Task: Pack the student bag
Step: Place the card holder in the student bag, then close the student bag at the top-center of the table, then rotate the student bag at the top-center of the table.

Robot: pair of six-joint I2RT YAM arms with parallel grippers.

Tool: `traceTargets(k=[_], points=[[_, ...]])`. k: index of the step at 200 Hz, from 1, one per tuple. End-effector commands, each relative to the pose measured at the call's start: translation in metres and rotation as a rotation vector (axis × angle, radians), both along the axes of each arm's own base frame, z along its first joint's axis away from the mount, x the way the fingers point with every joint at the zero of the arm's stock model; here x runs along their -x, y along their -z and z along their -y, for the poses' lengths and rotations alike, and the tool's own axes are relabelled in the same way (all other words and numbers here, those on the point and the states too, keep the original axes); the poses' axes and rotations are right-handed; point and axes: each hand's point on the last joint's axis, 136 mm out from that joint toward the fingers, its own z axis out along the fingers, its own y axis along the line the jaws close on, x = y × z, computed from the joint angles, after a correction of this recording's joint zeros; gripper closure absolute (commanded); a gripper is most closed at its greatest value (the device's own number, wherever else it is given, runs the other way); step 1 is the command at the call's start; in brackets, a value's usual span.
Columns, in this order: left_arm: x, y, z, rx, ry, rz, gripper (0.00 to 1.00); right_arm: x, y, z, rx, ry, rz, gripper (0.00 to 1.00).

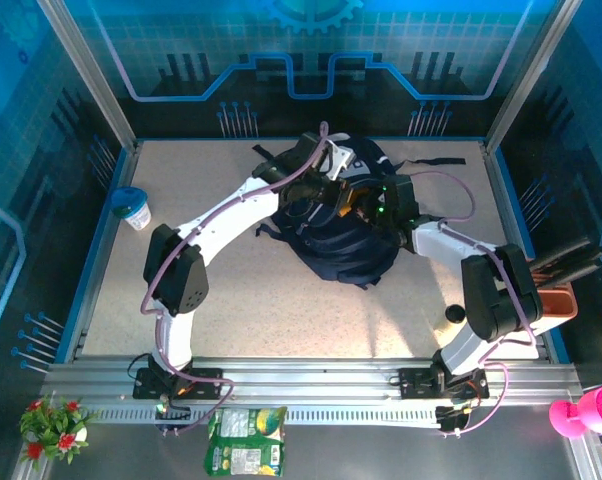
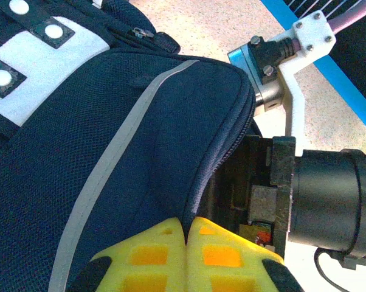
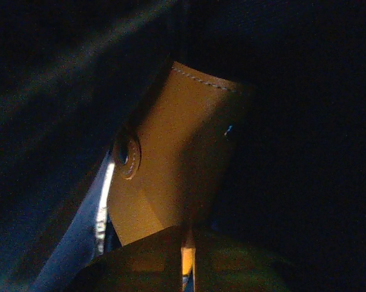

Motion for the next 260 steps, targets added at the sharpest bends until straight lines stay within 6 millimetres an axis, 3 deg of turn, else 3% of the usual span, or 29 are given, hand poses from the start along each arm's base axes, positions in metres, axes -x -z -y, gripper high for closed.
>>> traceTargets(k=[1, 16, 58, 83, 101, 125, 151, 175, 202, 210, 260], points=[[0.005, -0.048, 0.009, 0.136, 0.026, 0.058, 0.94, -0.001, -0.019, -0.013, -0.066, -0.061, 0.066, 0.84], [0.006, -0.045, 0.007, 0.144, 0.016, 0.038, 0.92, 0.009, -0.028, -0.001, -0.061, -0.035, 0.091, 0.79], [0.006, -0.035, 0.002, 0.195, -0.012, -0.035, 0.76, 0.066, -0.027, 0.056, 0.095, 0.095, 0.062, 0.65], [0.005, -0.032, -0.008, 0.229, -0.056, -0.049, 0.65, 0.087, -0.047, 0.073, 0.136, 0.134, 0.08, 0.53], [0.003, -0.024, -0.025, 0.225, -0.125, -0.057, 0.57, 0.09, -0.063, 0.074, 0.146, 0.13, 0.118, 0.45], [-0.003, 0.001, -0.062, 0.219, -0.271, -0.14, 0.5, 0.089, -0.074, 0.074, 0.187, 0.114, 0.139, 0.32], [-0.005, 0.033, -0.101, 0.25, -0.402, -0.265, 0.47, 0.084, -0.075, 0.068, 0.215, 0.075, 0.123, 0.22], [-0.005, 0.067, -0.123, 0.281, -0.465, -0.394, 0.46, 0.08, -0.073, 0.057, 0.236, 0.028, 0.112, 0.14], [-0.01, 0.092, -0.131, 0.306, -0.477, -0.495, 0.47, 0.08, -0.063, 0.047, 0.267, -0.015, 0.095, 0.03], [-0.013, 0.096, -0.13, 0.312, -0.474, -0.514, 0.49, 0.076, -0.074, 0.043, 0.261, -0.021, 0.119, 0.03], [-0.027, 0.115, -0.124, 0.303, -0.467, -0.553, 0.57, 0.074, -0.071, 0.032, 0.252, -0.063, 0.114, 0.03]])
